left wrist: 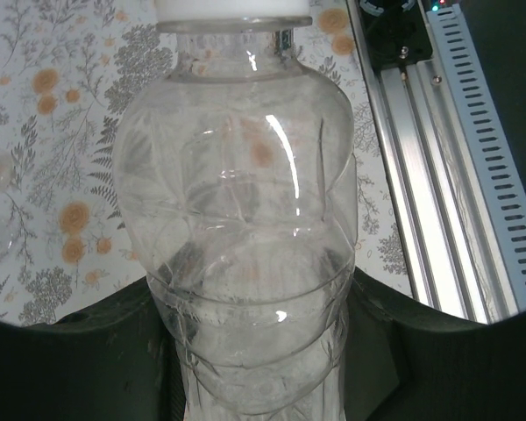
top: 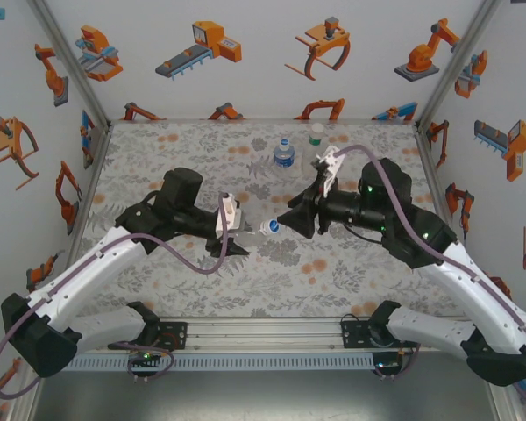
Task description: Screw on the bottle caps
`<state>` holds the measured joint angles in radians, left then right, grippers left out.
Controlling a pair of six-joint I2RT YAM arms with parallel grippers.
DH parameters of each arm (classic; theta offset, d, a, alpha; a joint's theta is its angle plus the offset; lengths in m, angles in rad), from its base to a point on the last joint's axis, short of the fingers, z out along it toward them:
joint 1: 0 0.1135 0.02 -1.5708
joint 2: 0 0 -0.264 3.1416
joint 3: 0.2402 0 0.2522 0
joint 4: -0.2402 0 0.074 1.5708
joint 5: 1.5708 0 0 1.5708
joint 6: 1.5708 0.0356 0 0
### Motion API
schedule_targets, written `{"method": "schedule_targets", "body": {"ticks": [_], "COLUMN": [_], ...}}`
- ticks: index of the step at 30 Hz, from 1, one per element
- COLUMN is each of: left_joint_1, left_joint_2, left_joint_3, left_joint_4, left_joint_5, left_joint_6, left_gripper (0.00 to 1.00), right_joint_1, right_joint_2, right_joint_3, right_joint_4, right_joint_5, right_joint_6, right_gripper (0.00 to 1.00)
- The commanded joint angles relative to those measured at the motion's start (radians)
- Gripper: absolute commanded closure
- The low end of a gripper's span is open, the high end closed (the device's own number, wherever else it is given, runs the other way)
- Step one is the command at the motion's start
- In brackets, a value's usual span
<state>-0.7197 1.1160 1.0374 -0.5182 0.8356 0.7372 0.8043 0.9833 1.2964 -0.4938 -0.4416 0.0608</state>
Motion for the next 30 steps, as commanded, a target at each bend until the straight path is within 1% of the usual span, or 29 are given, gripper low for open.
{"method": "schedule_targets", "body": {"ticks": [1,2,3,7,9,11,18,26,30], "left_joint_1": [-0.006,-0.008,-0.008,-0.011,-0.012,-0.012,-0.013,-0.012,-0.012], "left_joint_2": [0.005,0.005,0.004,0.006,0.008,0.011,0.018,0.025,0.023], "left_joint_3": [0.036,0.036,0.035,0.036,0.036,0.038,0.041,0.05,0.05], "left_joint_4": [-0.053,-0.06,-0.063,-0.08,-0.081,-0.084,-0.092,-0.098,-0.099], "left_joint_5": [0.069,0.073,0.078,0.095,0.1,0.1,0.1,0.106,0.107], "left_joint_6": [0.056,0.063,0.068,0.083,0.086,0.089,0.092,0.089,0.09], "left_gripper": [1.0,1.0,1.0,1.0,1.0,1.0,1.0,1.0,1.0], "right_joint_1": [-0.004,-0.002,-0.002,-0.002,-0.001,0.002,0.021,0.031,0.033], "right_joint_2": [0.026,0.035,0.037,0.054,0.067,0.08,0.114,0.132,0.132], "right_joint_3": [0.068,0.083,0.089,0.093,0.09,0.086,0.078,0.064,0.057], "right_joint_4": [-0.15,-0.194,-0.213,-0.202,-0.198,-0.184,-0.156,-0.153,-0.155], "right_joint_5": [-0.272,-0.306,-0.323,-0.326,-0.361,-0.38,-0.386,-0.365,-0.35], "right_joint_6": [-0.488,-0.578,-0.63,-0.694,-0.723,-0.73,-0.731,-0.731,-0.731], "right_gripper": [0.53,0.53,0.52,0.49,0.48,0.49,0.5,0.59,0.59]}}
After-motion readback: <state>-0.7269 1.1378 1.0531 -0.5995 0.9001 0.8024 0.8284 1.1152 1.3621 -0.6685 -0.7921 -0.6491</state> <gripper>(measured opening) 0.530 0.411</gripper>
